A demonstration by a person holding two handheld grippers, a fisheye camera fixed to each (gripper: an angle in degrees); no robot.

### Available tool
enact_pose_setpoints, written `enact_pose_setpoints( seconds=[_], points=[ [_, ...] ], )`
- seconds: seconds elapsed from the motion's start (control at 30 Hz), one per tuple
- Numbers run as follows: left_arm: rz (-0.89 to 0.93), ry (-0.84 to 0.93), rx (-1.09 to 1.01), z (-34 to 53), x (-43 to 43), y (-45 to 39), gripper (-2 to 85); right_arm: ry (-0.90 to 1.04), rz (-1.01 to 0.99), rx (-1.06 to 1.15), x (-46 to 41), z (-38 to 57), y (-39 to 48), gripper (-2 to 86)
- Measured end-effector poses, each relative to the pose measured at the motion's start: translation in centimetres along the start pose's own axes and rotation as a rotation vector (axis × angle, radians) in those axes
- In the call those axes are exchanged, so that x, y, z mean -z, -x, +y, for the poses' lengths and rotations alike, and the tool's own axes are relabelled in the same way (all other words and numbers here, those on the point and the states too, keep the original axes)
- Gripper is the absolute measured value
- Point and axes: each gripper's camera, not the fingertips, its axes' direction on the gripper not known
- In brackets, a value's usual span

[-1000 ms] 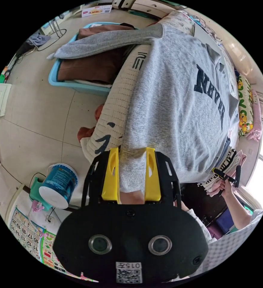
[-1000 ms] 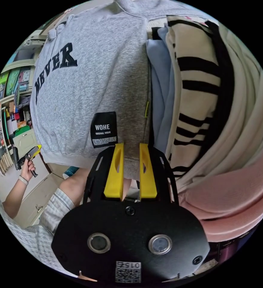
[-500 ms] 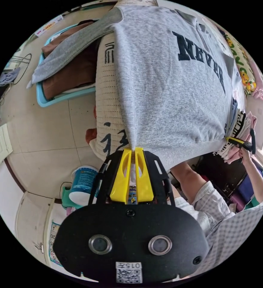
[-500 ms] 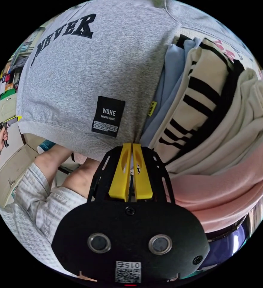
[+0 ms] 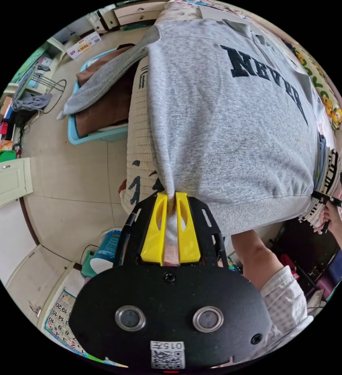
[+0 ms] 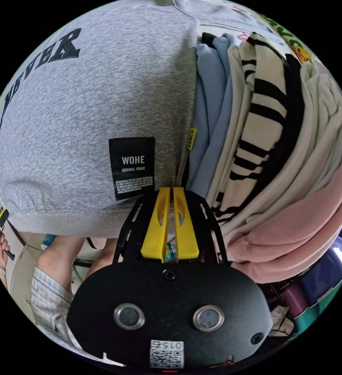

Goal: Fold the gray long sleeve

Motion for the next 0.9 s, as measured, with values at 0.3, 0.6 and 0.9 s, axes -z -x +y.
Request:
enact_pose_setpoints(
  seconds=[0.3, 0.6, 0.9],
  points=[
    [0.025, -0.014, -0.072, 0.3, 4.6, -0.9, 3.7, -0.026, -0.023, -0.014, 2.0, 0.8, -2.4, 0.1],
    [0.3, 0.076, 0.053, 1.1, 14.1, 4.4, 2.9, -0.023, -0.116, -0.007, 4.3, 1.9, -7.3, 0.1],
    [0.229, -0.14, -0.001, -1.5, 26.5, -10.9, 7.5, -0.074, -0.272, 0.117, 7.0, 4.7, -14.3, 2.8]
  ],
)
